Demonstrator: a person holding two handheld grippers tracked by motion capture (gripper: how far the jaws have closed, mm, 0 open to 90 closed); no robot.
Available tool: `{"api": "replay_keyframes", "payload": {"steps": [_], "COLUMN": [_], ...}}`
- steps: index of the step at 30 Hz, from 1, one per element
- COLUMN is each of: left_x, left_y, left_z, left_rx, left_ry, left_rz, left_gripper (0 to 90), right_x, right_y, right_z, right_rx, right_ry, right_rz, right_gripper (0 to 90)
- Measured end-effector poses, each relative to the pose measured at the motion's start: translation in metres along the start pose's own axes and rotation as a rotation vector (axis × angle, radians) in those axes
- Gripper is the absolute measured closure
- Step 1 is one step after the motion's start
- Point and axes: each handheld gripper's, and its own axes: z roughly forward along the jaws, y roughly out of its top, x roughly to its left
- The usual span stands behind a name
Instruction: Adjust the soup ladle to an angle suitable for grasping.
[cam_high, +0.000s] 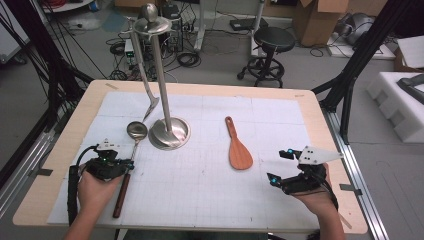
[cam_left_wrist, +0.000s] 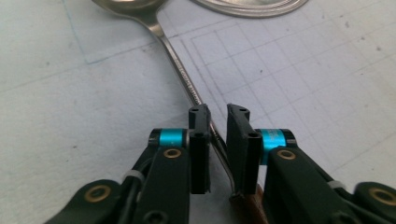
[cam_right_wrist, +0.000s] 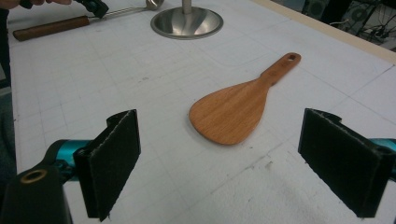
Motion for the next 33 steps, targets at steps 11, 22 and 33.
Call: {"api": "replay_keyframes", "payload": {"steps": [11,22,33], "left_x": [0.0,0.006,0.011], "left_y": [0.007,0.008,0.003], "left_z": [-0.014,-0.005,0.012], "left_rx": [-0.117,-0.078,0.022], "left_ry": [-0.05,-0.035,-0.009], "left_rz": [0.057,0.077,0.124], "left_gripper": [51.2,48.3,64.1], "right_x": [0.0,0.0,0.0], "right_y": [0.0,0.0,-0.002], "right_z": [-0.001,0.001,0.002], "right_rx": [0.001,0.006,0.01], "right_ry": [0.0,0.001,0.0], "right_rz": [-0.002,-0.005,0.002], "right_gripper": [11.8,11.8,11.8]}}
